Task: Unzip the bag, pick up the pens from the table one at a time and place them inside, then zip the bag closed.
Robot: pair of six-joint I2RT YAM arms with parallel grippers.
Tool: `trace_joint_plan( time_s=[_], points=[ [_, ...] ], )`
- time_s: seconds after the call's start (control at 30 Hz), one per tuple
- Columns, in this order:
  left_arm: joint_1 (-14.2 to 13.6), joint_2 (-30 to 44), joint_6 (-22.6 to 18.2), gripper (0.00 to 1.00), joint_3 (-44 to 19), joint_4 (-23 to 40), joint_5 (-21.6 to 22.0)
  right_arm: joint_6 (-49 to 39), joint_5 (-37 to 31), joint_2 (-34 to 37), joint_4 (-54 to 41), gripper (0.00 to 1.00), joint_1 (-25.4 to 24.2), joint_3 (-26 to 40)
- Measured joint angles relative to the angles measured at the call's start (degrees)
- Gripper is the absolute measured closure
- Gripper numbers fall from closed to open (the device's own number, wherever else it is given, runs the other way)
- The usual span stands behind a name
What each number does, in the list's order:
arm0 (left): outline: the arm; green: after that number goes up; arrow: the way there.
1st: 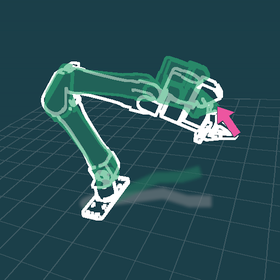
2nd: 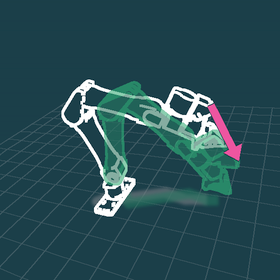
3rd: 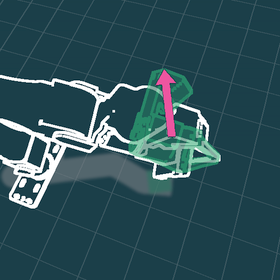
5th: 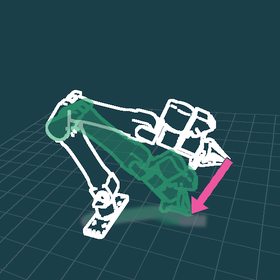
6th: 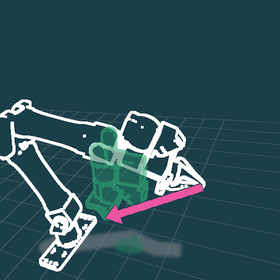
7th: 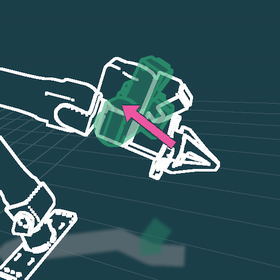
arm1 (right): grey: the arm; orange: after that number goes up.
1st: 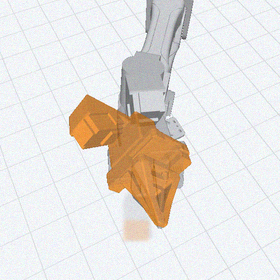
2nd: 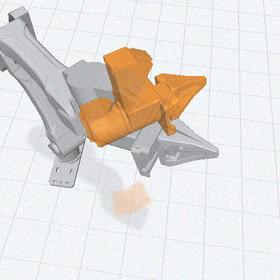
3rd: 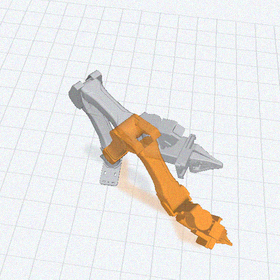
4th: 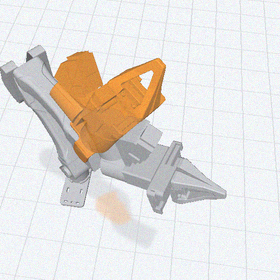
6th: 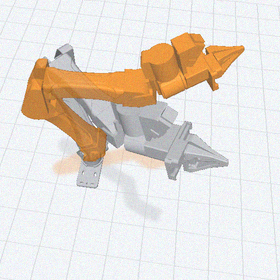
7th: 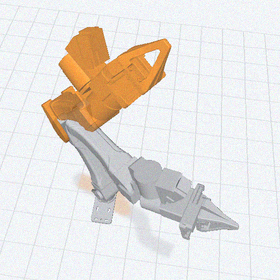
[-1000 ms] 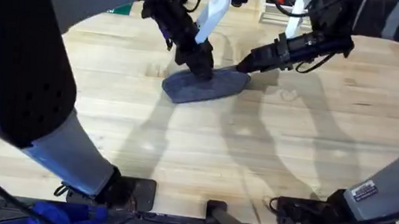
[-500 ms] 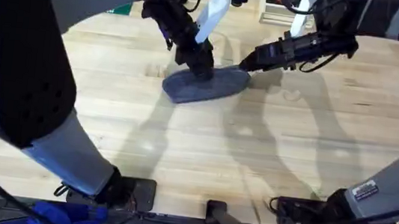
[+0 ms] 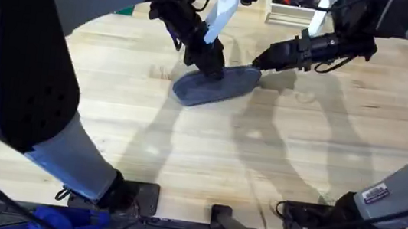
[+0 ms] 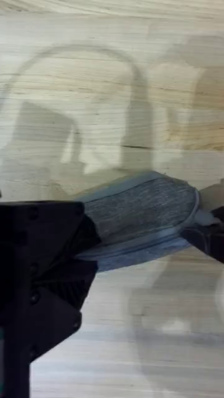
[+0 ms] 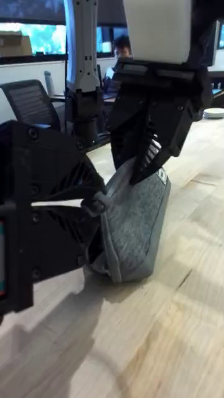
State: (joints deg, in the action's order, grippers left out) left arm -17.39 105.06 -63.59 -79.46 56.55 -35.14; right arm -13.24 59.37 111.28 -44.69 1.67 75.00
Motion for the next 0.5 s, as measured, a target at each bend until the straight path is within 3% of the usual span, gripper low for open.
trace_joint_plan(
  time_s=[0.5],
  points=[
    [-0.1, 0.0, 0.0, 0.959, 0.0, 0.3, 0.0, 0.0, -7.8, 0.0, -0.3, 0.97, -2.4, 0.0]
  ],
)
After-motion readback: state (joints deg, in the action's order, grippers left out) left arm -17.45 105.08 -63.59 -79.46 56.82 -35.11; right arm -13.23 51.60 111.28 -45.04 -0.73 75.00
